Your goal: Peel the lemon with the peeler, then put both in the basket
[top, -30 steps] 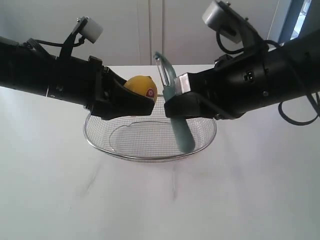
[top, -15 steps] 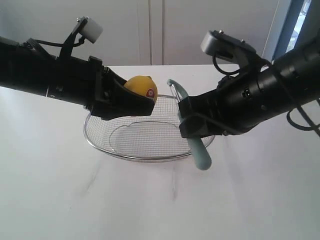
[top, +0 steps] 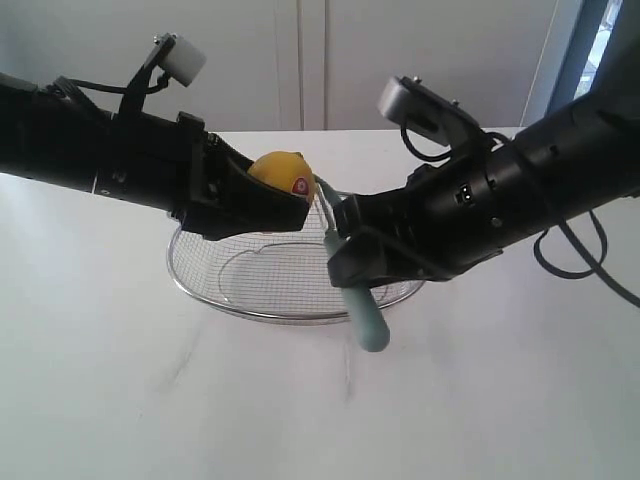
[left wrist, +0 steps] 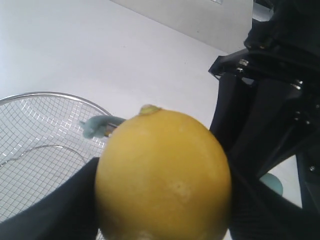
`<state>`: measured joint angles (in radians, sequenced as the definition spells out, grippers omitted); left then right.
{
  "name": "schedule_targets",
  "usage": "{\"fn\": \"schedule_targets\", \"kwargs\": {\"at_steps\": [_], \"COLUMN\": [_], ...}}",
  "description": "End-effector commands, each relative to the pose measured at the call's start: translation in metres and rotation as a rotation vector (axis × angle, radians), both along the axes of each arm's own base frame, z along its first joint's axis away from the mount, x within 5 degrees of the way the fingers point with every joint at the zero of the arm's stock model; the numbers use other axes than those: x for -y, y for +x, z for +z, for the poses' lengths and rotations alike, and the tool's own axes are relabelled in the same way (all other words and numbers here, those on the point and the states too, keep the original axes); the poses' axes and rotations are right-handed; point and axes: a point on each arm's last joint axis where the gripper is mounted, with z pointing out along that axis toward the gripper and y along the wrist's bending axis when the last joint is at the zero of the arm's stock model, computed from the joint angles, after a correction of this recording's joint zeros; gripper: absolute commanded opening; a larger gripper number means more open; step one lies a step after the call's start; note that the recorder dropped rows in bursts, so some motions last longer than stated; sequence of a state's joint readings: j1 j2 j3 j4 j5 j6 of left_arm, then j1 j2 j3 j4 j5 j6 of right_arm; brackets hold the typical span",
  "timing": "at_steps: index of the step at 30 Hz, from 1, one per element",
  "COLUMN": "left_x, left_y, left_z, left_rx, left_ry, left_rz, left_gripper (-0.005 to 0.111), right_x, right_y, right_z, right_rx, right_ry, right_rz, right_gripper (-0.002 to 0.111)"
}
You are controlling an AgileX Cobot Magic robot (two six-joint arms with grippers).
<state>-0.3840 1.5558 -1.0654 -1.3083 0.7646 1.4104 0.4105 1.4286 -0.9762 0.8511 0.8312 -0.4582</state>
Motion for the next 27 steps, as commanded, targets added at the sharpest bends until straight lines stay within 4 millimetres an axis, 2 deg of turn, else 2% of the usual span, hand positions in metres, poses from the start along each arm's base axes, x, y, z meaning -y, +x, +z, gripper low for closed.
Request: {"fn": "schedule_targets", "kwargs": {"at_steps": [1,6,20,27], "left_x": [0.002,0.002,0.002,0.002], "left_y": [-0.003,-0.003,-0.003,-0.003], "left_z": [0.001,0.001,0.001,0.001], "left_rx": [-0.013,-0.012,-0.012,-0.012], "left_ry": [-0.022,-0.021,-0.021,-0.021], "left_rz": [-0.013,-0.011,-0.011,-0.011], "left_gripper": [0.000,0.000,0.000,0.000], "right_x": [-0.001,-0.004,-0.003,0.001], "right_y": [-0.003,-0.005,0.000,-0.001], "right_z": [0.001,0.003,0.004,0.020], "right_rx": [-0.011,-0.019,0.026,0.121], "right_ry": [0.012,0.051,0.050,0.070], "right_rz": [0.023,0.056,0.010,-0.044], "right_gripper": [0.000,0.000,0.000,0.000]}}
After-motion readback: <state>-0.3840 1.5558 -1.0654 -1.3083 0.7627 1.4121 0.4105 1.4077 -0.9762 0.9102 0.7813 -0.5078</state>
